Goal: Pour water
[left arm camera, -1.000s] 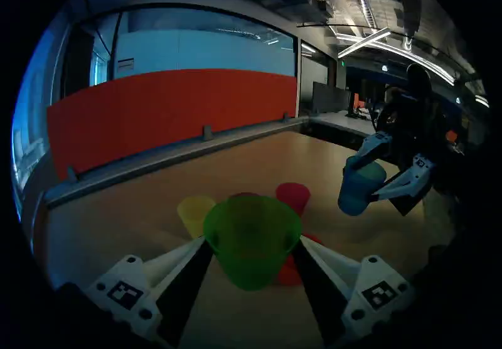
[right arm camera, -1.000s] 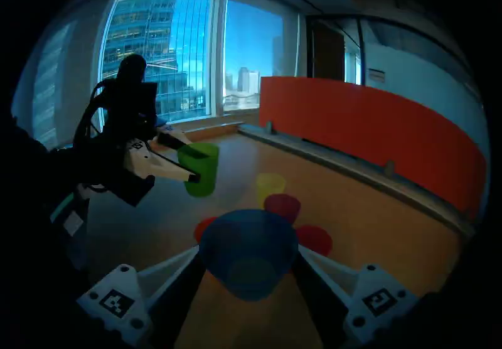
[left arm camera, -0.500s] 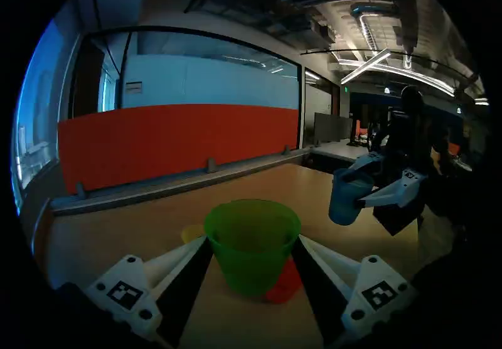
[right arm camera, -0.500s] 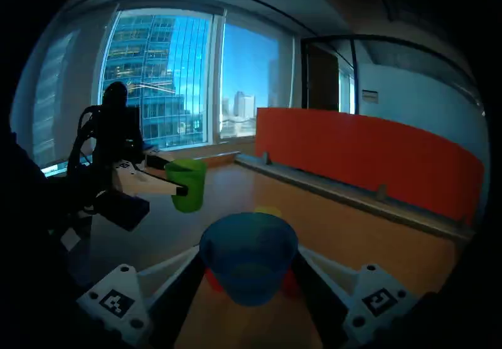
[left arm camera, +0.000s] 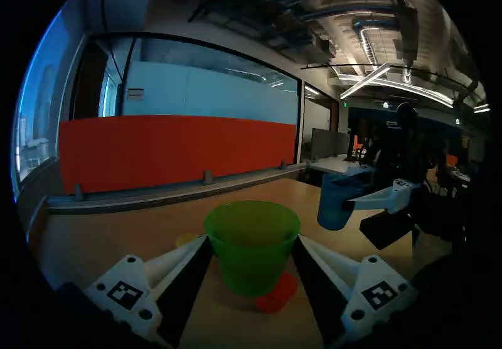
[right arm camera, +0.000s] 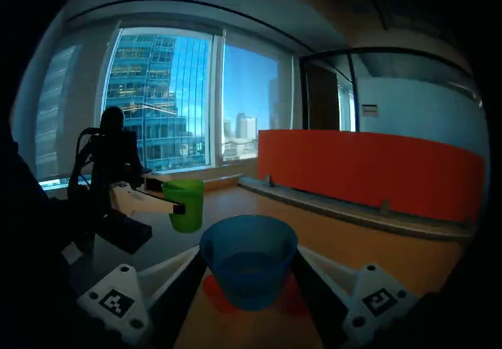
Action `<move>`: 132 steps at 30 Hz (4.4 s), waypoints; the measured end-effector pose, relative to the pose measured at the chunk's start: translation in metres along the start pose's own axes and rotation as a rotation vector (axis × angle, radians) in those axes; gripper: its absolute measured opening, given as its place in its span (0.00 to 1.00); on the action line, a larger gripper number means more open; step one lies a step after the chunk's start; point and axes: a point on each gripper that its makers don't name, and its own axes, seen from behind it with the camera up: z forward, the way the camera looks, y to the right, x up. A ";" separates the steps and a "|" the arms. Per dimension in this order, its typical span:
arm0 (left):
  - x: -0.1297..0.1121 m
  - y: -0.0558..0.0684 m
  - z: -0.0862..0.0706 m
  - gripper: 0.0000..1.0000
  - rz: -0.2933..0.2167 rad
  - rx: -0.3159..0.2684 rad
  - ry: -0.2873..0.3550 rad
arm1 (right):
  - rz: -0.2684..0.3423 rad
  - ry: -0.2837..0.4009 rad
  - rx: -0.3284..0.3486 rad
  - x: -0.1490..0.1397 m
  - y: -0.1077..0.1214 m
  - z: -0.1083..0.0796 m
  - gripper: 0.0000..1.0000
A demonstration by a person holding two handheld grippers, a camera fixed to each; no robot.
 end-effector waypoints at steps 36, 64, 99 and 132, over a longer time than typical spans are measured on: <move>0.011 0.006 0.003 0.84 0.054 -0.015 0.025 | -0.052 0.043 -0.014 0.031 0.010 0.015 0.90; 0.003 0.047 0.021 0.84 0.062 -0.088 0.015 | -0.401 0.001 -0.004 0.075 0.006 0.033 0.90; 0.008 0.076 0.034 0.84 0.061 -0.143 0.027 | -0.802 -0.003 -0.046 0.124 0.010 0.059 0.89; 0.014 0.092 0.046 0.84 0.073 -0.166 0.025 | -1.055 -0.011 -0.100 0.139 0.019 0.062 0.89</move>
